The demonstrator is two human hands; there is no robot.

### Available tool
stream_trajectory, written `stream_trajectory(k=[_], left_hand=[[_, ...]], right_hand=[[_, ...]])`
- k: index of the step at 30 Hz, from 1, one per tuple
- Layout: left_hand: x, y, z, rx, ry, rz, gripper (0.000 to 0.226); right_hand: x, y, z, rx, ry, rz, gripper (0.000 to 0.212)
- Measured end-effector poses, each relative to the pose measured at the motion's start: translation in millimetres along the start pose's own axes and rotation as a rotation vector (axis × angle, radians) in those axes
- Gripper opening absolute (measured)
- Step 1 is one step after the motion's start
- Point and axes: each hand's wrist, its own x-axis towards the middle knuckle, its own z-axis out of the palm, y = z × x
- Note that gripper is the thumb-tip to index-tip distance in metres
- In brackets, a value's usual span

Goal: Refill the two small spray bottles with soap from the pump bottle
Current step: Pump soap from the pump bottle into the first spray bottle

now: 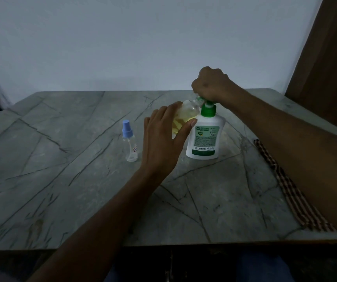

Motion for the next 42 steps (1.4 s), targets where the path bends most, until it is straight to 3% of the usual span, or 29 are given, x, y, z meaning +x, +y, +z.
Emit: stream_trajectory(k=[6, 13, 17, 25, 29, 36, 42], left_hand=[[1.2, 1.7, -1.9, -0.012, 0.003, -0.003, 0.048], [-0.7, -0.9, 1.4, -0.003, -0.006, 0.003, 0.046], [0.1, -0.6, 1.3, -0.007, 0.01, 0.005, 0.046], [0.1, -1.2, 3.4, 0.001, -0.009, -0.003, 0.048], [0.8, -1.0, 2.7, 0.004, 0.008, -0.005, 0.048], [-1.0, 1.1, 1.5, -0.021, -0.015, -0.019, 0.05], [-0.6, 1.3, 0.3, -0.03, 0.027, -0.008, 0.047]], right_hand=[[1.3, -3.2, -6.7, -0.038, 0.016, -0.052, 0.025], [0.6, 3.4, 2.7, 0.063, -0.017, 0.01, 0.014], [3.8, 0.4, -3.4, -0.028, -0.011, -0.048, 0.026], [2.7, 3.1, 1.7, 0.044, -0.051, 0.011, 0.015], [1.3, -1.2, -5.0, -0.023, -0.03, -0.038, 0.027], [0.1, 2.9, 1.7, 0.055, -0.035, 0.043, 0.018], [-0.5, -3.1, -5.1, -0.037, 0.007, -0.043, 0.029]])
